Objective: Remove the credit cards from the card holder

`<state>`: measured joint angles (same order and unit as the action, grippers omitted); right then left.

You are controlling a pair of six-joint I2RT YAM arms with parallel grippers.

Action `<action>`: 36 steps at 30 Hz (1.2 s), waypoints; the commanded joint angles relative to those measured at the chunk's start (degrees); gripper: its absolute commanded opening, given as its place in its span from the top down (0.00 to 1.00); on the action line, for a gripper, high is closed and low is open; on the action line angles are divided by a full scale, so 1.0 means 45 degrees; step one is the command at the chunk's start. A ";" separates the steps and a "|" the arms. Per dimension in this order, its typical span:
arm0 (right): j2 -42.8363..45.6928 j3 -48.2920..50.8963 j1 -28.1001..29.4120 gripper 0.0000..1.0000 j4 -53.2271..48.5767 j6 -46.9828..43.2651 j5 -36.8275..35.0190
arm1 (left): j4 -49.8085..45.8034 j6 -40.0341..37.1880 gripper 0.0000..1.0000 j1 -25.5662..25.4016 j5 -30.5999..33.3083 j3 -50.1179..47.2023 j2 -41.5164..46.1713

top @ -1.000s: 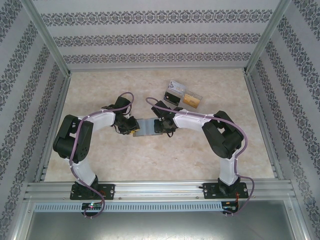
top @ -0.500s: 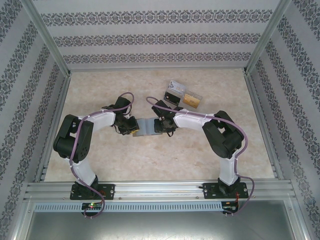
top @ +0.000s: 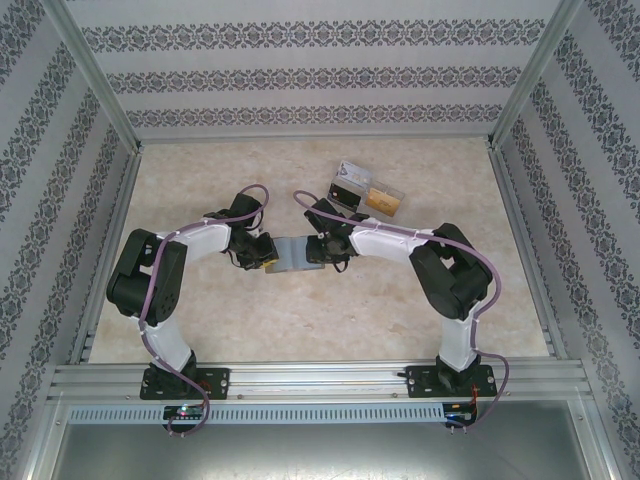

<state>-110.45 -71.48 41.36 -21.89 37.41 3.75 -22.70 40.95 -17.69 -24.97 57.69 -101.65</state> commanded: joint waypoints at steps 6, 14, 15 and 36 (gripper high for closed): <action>-0.0607 -0.0207 -0.0020 0.64 -0.0158 0.0129 0.0158 | -0.0347 -0.0254 0.84 -0.0224 0.0096 0.0168 -0.0353; -0.0516 -0.0248 0.0012 0.85 0.0702 -0.0021 0.1249 | -0.0152 -0.0264 0.88 -0.0209 -0.0130 0.0031 -0.0478; -0.0484 -0.0282 0.0024 0.87 0.0853 -0.0039 0.1417 | -0.0101 -0.0262 0.88 -0.0223 -0.0185 0.0007 -0.0490; 0.1442 0.0280 -0.0141 0.76 0.1998 -0.0382 0.2245 | -0.1399 -0.1082 0.61 -0.0209 -0.0032 0.1450 0.1121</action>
<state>-110.24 -71.11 41.01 -13.65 36.86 15.35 -24.77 38.44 -18.06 -26.02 60.93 -101.58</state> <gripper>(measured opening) 0.211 0.340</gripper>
